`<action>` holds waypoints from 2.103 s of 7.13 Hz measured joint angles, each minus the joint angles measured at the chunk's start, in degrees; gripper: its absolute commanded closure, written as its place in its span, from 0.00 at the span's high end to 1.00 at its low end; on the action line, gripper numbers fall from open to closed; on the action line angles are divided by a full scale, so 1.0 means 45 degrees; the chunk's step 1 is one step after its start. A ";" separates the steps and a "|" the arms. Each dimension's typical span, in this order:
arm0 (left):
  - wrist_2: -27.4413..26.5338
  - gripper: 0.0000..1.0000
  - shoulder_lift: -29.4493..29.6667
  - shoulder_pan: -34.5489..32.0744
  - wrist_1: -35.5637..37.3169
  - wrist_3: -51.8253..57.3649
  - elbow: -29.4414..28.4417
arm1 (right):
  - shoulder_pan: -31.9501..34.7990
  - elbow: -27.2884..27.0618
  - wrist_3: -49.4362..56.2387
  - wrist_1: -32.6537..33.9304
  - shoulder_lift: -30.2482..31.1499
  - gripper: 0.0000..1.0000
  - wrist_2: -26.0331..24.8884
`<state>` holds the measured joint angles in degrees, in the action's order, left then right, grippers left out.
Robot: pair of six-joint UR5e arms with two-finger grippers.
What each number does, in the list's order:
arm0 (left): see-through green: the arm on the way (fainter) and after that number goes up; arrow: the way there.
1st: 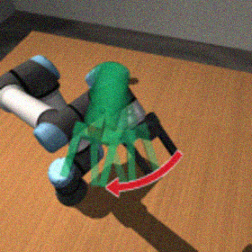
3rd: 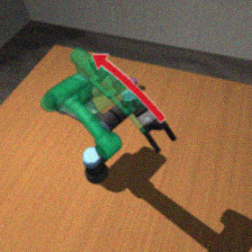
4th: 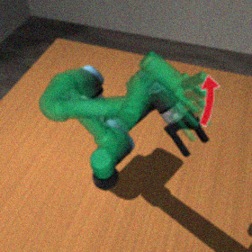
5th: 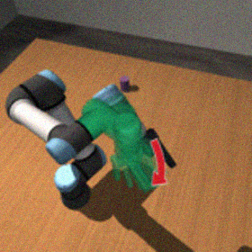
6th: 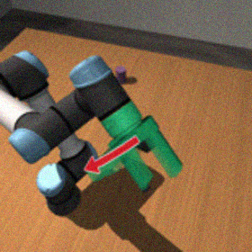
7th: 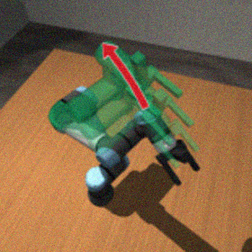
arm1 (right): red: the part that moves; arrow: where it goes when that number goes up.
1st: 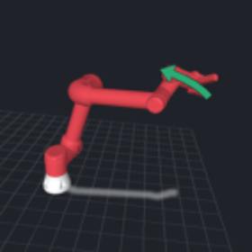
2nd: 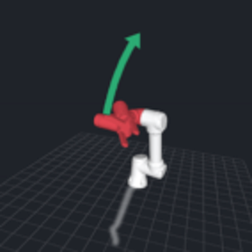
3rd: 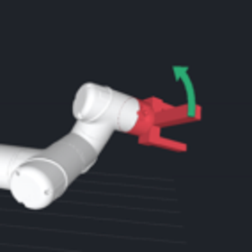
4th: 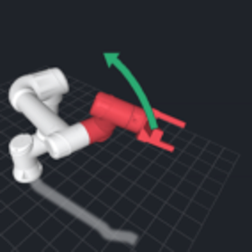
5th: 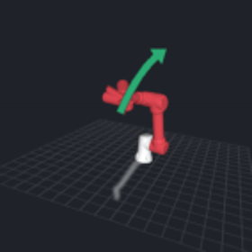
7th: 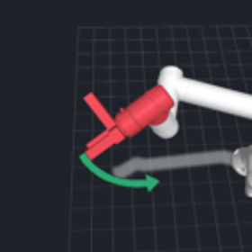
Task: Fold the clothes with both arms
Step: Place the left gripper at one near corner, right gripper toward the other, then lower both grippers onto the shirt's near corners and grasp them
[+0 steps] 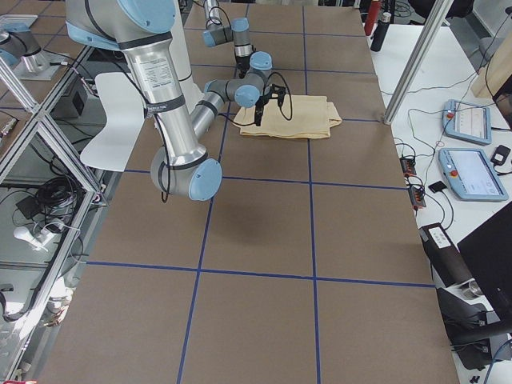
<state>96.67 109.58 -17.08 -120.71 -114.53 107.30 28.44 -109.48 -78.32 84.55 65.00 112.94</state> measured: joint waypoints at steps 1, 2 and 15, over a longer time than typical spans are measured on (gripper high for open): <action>0.0027 0.00 0.0001 -0.0006 0.0067 0.0001 0.0047 | -0.0614 0.0016 -0.0677 0.0008 -0.0030 1.00 -0.0509; 0.0036 0.00 0.0002 -0.0011 0.0093 0.0002 0.0055 | -0.1337 0.0031 -0.1788 0.0040 -0.0099 1.00 -0.1167; 0.0041 0.00 -0.0006 0.0023 0.0106 -0.0054 0.0017 | -0.3036 0.1763 -0.8982 0.0152 -0.1273 0.99 -0.3985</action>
<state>96.86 109.55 -16.98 -120.23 -114.77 107.38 14.78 -101.54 -118.74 85.23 59.27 95.01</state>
